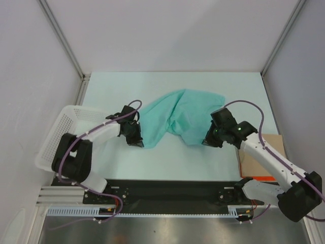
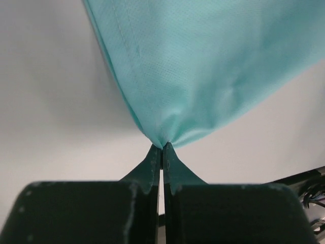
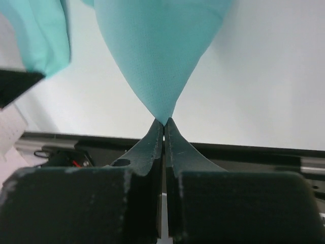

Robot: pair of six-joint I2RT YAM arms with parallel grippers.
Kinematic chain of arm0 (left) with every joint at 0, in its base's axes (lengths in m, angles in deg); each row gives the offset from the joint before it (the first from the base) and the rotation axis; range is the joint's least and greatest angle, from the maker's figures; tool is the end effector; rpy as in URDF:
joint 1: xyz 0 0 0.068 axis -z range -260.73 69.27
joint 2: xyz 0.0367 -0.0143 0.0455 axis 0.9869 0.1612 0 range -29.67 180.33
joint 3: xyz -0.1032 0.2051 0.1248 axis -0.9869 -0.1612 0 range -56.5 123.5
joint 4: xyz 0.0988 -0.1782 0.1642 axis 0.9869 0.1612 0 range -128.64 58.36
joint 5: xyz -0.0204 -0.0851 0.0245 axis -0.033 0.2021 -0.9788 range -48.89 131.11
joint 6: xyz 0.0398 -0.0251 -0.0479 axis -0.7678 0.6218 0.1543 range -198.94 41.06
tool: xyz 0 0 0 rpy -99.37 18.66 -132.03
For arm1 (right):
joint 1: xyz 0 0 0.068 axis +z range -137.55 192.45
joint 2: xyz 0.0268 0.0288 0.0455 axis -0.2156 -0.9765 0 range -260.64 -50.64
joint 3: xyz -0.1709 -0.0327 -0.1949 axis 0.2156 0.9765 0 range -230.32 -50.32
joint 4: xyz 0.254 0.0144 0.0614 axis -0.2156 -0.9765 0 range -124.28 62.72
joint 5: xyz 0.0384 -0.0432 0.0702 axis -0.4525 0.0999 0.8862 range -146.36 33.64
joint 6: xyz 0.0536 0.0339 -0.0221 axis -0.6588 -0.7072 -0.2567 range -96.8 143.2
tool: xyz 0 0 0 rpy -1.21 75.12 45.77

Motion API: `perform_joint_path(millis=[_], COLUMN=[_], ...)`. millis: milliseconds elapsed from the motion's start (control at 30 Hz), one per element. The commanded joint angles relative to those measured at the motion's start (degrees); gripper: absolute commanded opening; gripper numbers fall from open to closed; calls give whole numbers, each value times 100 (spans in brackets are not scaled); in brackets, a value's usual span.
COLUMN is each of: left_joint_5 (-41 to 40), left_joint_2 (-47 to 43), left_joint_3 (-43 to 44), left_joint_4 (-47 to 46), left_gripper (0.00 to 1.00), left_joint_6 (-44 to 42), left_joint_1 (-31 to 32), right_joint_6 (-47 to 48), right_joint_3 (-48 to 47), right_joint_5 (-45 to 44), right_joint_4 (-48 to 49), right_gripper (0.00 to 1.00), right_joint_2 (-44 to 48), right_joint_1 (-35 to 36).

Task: Fold and stack the t-shirts
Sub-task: Flatten the tshirt out

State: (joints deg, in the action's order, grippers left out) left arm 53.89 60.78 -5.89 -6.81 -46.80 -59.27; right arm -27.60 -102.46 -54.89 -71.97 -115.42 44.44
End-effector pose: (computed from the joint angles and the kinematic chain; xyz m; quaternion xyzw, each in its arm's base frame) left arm 0.2641 -0.1164 0.1347 -0.0737 0.9785 -0.1694 0.0917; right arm 0.1976 0.1252 0.2391 0.1533 0.9472 0.1952 0.2029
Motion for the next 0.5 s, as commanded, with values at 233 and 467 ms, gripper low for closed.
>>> perform_joint_path(millis=[233,467], left_joint_5=[-372,-373], left_joint_2=[-2242,-2279], left_joint_3=[826,2276], left_joint_4=[1992,2494], left_gripper=[0,0], left_joint_6=[179,108], left_joint_1=[-212,-519], right_joint_6=[1651,2259], right_joint_3=[-1763,-2845], right_joint_5=[-429,80], right_joint_4=[-1648,-1623], right_gripper=[0,0], right_joint_2=[528,194], right_joint_1=[-1772,-2802])
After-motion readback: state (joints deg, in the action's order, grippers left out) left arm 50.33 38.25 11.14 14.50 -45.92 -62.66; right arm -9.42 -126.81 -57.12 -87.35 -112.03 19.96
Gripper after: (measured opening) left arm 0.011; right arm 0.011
